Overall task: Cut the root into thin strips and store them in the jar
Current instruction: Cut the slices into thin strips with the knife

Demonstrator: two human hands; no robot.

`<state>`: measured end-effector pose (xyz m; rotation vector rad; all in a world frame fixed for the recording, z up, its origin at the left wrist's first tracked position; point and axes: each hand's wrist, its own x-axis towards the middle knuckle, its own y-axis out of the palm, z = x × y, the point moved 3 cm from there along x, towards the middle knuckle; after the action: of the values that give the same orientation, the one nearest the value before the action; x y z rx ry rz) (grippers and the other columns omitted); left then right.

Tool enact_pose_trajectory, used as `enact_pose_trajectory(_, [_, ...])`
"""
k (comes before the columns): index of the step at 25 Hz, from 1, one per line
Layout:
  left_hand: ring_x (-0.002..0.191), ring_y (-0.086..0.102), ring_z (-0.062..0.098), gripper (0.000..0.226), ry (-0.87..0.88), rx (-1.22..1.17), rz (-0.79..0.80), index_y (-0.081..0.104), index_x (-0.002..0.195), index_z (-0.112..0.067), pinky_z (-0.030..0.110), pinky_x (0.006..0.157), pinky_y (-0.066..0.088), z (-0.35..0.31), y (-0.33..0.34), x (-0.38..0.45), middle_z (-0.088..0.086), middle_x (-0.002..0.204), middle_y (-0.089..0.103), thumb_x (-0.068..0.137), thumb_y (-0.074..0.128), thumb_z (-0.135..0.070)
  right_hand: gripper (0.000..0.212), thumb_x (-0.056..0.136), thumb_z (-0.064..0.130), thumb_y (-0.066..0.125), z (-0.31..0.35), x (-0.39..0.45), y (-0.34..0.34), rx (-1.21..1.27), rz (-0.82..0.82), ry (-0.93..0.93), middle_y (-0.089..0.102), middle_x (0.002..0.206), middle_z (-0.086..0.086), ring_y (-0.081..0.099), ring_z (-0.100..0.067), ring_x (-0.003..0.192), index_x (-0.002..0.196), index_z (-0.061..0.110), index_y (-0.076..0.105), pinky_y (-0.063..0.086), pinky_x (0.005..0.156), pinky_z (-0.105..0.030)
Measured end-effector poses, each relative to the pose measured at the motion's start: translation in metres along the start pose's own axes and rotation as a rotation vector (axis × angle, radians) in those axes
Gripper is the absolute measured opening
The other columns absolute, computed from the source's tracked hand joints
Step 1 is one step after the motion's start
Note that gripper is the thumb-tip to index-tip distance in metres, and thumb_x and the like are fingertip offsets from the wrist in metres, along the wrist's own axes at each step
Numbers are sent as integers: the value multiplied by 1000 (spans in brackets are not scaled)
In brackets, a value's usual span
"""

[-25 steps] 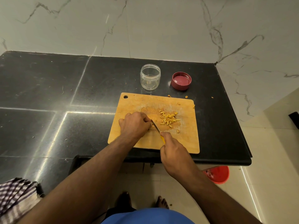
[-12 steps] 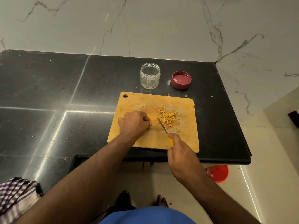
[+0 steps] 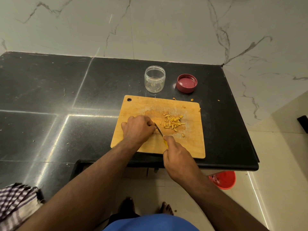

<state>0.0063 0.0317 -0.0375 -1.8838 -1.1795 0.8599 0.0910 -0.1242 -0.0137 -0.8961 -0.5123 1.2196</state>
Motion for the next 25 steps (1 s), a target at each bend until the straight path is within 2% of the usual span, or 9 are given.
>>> enact_pose_trajectory(2, [104, 50, 16, 10, -1, 6, -6, 75, 91, -34, 42, 85, 31, 0, -1, 0, -15, 93, 68, 90, 66, -39, 39, 102, 20, 37, -1, -3, 1, -6, 12, 1, 58, 98, 1, 56, -14, 79, 141, 25, 33, 44, 65, -29])
enact_pose_trajectory(5, [105, 50, 15, 10, 2, 4, -4, 75, 93, -33, 42, 87, 32, -1, -2, -1, -14, 94, 68, 91, 66, -39, 39, 102, 20, 38, -5, -18, -1, -10, 25, 12, 57, 94, 3, 56, -11, 76, 141, 26, 32, 39, 60, -21])
enact_pose_trajectory(8, [105, 50, 15, 9, 9, -6, -5, 75, 93, -33, 43, 88, 33, -1, -2, -1, -15, 95, 69, 91, 67, -37, 40, 103, 21, 39, -10, -27, -7, 0, -19, 35, 56, 96, 6, 56, -9, 77, 142, 28, 33, 42, 62, -19])
enact_pose_trajectory(11, [106, 49, 15, 9, 12, -5, 14, 75, 94, -33, 43, 88, 32, 0, -2, -1, -15, 97, 69, 91, 67, -37, 41, 103, 20, 39, -8, -25, -11, 54, -42, 50, 55, 98, 8, 54, -6, 78, 143, 27, 33, 35, 56, -15])
enact_pose_trajectory(18, [104, 48, 15, 10, 1, 21, -6, 75, 92, -34, 41, 84, 30, -1, -2, -2, -15, 93, 68, 90, 66, -38, 41, 102, 19, 38, 0, -9, -3, 68, -9, 19, 59, 103, 0, 56, -11, 81, 142, 24, 33, 37, 64, -26])
enact_pose_trajectory(25, [104, 48, 15, 8, -17, 10, -4, 73, 87, -35, 41, 84, 30, 0, -3, 0, -16, 91, 67, 89, 67, -39, 40, 102, 20, 37, -2, -3, 2, 30, 30, 8, 58, 99, 0, 54, -12, 78, 142, 24, 33, 36, 63, -27])
